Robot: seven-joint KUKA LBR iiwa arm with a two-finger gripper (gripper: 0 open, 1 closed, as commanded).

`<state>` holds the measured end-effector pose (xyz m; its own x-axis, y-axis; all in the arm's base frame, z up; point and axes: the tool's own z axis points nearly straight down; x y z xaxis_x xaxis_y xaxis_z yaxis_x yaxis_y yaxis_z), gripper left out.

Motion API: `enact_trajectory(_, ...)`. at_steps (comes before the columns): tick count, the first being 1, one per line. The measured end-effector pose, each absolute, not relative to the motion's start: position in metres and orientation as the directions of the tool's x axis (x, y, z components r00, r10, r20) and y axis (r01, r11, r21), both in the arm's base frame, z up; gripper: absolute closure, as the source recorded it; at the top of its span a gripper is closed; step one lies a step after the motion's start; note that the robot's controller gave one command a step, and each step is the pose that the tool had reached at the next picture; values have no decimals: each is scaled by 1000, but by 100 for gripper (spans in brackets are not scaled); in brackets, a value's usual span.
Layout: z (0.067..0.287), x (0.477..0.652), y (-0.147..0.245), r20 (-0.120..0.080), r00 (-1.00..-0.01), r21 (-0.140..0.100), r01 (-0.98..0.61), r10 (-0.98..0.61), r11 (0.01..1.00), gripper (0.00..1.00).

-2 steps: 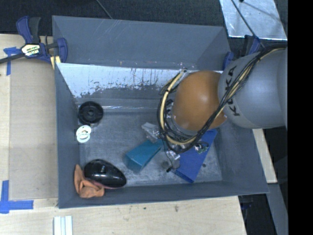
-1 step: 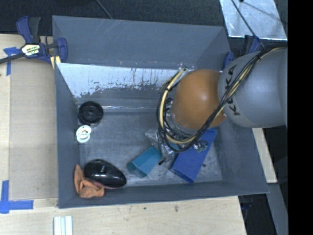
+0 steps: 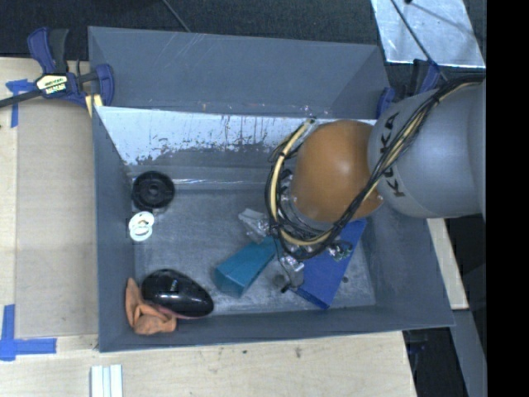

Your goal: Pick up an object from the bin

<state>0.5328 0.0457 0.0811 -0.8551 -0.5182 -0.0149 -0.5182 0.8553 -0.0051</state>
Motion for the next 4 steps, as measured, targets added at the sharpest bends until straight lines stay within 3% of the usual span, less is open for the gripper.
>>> enact_trajectory(1,84,535,47,-22,-855,-7,-518,-518,855,100)
enact_trajectory(2,80,532,46,-13,-855,-4,-518,-518,855,0)
enact_trajectory(3,82,531,43,1,-855,-3,-518,-518,855,100)
enact_trajectory(4,80,532,45,-7,-855,-3,-519,-519,855,0)
